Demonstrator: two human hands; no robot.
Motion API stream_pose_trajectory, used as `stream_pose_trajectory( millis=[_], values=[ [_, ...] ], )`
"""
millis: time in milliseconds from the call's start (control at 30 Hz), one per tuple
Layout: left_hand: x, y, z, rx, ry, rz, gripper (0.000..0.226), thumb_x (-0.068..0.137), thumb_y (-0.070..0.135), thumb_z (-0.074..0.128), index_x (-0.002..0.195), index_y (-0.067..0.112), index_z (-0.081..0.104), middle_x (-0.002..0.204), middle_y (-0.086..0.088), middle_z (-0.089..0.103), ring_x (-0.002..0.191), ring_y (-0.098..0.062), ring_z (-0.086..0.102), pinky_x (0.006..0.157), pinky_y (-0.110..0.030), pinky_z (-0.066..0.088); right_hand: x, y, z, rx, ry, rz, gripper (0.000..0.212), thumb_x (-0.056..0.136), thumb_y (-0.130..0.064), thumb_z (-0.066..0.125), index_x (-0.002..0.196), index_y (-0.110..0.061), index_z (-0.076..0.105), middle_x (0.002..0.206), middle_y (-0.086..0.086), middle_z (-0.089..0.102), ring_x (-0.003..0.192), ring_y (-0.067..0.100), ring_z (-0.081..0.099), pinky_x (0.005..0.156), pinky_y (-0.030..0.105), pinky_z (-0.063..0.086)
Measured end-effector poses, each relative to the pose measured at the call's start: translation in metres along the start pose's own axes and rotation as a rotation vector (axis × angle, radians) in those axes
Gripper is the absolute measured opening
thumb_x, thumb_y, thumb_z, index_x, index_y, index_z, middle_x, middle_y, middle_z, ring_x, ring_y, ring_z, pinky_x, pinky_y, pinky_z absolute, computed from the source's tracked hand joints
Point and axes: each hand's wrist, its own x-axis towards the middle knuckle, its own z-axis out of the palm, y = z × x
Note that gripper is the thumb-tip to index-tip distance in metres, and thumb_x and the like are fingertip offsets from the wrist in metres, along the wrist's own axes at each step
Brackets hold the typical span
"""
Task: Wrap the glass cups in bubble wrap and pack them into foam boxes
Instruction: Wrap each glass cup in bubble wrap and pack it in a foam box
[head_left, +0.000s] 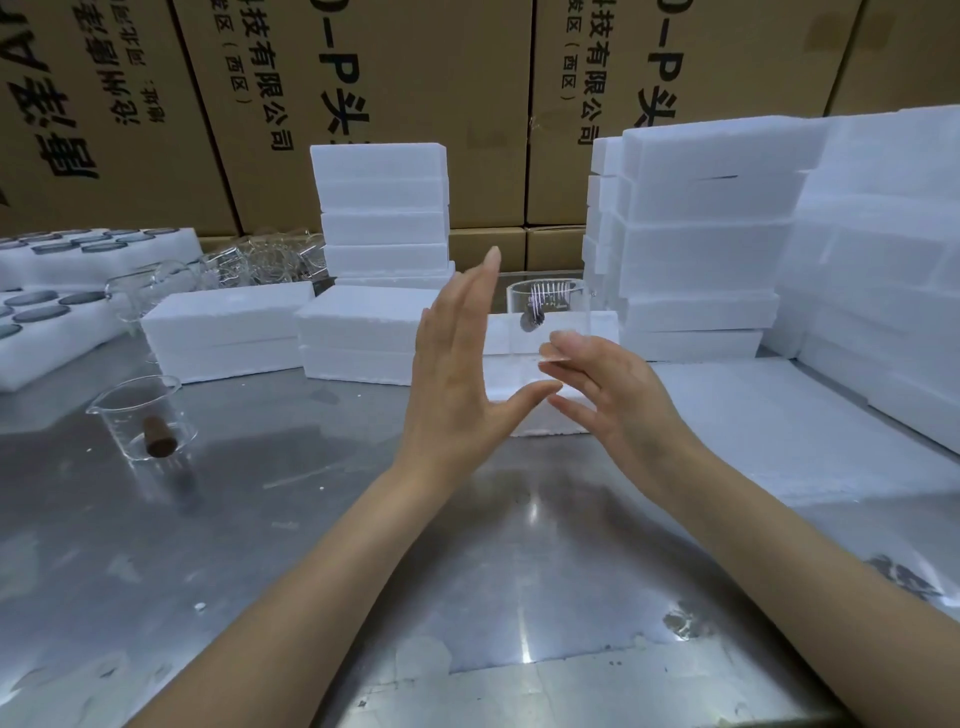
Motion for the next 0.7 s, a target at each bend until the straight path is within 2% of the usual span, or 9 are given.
stream_pose_trajectory(
  millis=[67, 100, 200, 267, 367, 433, 533, 600, 700],
  values=[
    [0.0, -0.002, 0.0, 0.007, -0.021, -0.047, 0.09, 0.078, 0.042, 0.075, 0.148, 0.02, 0.021, 0.149, 0.015, 0.02, 0.144, -0.018, 0.023, 0.118, -0.05, 0.019, 0.002, -0.001, -0.002, 0.059, -0.015, 0.018, 0.041, 0.074, -0.05, 0.061, 0.105, -0.023, 0.065, 0.105, -0.003, 0.071, 0.103, 0.008, 0.066, 0.092, 0.032, 0.05],
    [-0.001, -0.003, 0.0, 0.015, -0.028, -0.061, 0.089, 0.079, 0.043, 0.074, 0.148, 0.02, 0.023, 0.148, 0.016, 0.02, 0.145, -0.019, 0.022, 0.12, -0.046, 0.013, 0.003, -0.001, -0.003, 0.069, -0.014, 0.022, 0.041, 0.074, -0.051, 0.059, 0.104, -0.025, 0.064, 0.104, -0.003, 0.072, 0.102, 0.009, 0.067, 0.092, 0.032, 0.05],
    [-0.001, -0.004, 0.0, 0.012, -0.031, -0.053, 0.081, 0.082, 0.044, 0.068, 0.148, 0.019, 0.028, 0.147, 0.016, 0.025, 0.145, -0.017, 0.02, 0.118, -0.023, -0.002, 0.003, -0.001, -0.001, 0.081, -0.036, 0.026, 0.041, 0.074, -0.051, 0.058, 0.103, -0.023, 0.065, 0.099, -0.003, 0.073, 0.1, 0.01, 0.068, 0.089, 0.031, 0.05],
    [0.0, -0.003, 0.0, -0.005, -0.027, -0.034, 0.074, 0.085, 0.038, 0.068, 0.146, 0.017, 0.032, 0.146, 0.015, 0.029, 0.144, -0.015, 0.02, 0.116, -0.018, -0.002, 0.003, 0.0, -0.001, 0.081, -0.074, 0.038, 0.04, 0.076, -0.05, 0.056, 0.103, -0.022, 0.066, 0.1, -0.002, 0.073, 0.099, 0.011, 0.068, 0.09, 0.031, 0.05],
    [0.001, -0.003, -0.001, 0.004, 0.013, -0.025, 0.063, 0.086, 0.024, 0.071, 0.142, 0.016, 0.041, 0.141, 0.014, 0.037, 0.142, -0.017, 0.028, 0.117, -0.022, 0.004, 0.002, -0.001, 0.0, 0.08, -0.141, 0.084, 0.045, 0.085, -0.047, 0.051, 0.117, -0.018, 0.062, 0.112, -0.002, 0.071, 0.106, 0.009, 0.065, 0.093, 0.033, 0.047],
    [0.001, -0.004, -0.003, 0.059, 0.025, -0.001, 0.06, 0.084, 0.018, 0.073, 0.138, 0.014, 0.046, 0.14, 0.005, 0.047, 0.14, -0.021, 0.032, 0.116, -0.03, 0.009, 0.001, -0.002, 0.002, 0.054, -0.132, 0.09, 0.044, 0.088, -0.046, 0.052, 0.122, -0.02, 0.059, 0.117, -0.007, 0.068, 0.108, 0.006, 0.063, 0.095, 0.034, 0.047],
    [0.0, -0.001, -0.002, 0.149, 0.02, 0.073, 0.06, 0.079, 0.01, 0.076, 0.134, 0.012, 0.052, 0.133, -0.005, 0.056, 0.136, -0.023, 0.034, 0.113, -0.043, 0.014, -0.002, -0.001, 0.007, -0.126, -0.044, 0.011, 0.055, 0.076, -0.057, 0.066, 0.122, -0.03, 0.054, 0.126, -0.014, 0.059, 0.109, -0.001, 0.058, 0.092, 0.029, 0.048],
    [-0.001, 0.001, 0.001, 0.195, 0.013, 0.096, 0.06, 0.077, 0.01, 0.075, 0.134, 0.013, 0.054, 0.13, -0.003, 0.058, 0.136, -0.023, 0.034, 0.113, -0.043, 0.014, -0.003, 0.0, 0.009, -0.186, 0.03, -0.043, 0.069, 0.066, -0.057, 0.074, 0.124, -0.029, 0.049, 0.125, -0.011, 0.055, 0.108, 0.0, 0.059, 0.094, 0.032, 0.048],
    [-0.002, 0.003, 0.003, 0.229, 0.011, 0.124, 0.062, 0.077, 0.009, 0.076, 0.135, 0.013, 0.053, 0.133, -0.002, 0.057, 0.137, -0.023, 0.033, 0.114, -0.04, 0.01, -0.005, 0.0, 0.009, -0.18, 0.106, -0.078, 0.071, 0.057, -0.051, 0.074, 0.118, -0.023, 0.05, 0.12, -0.004, 0.058, 0.106, 0.005, 0.061, 0.098, 0.036, 0.048]
  ],
)
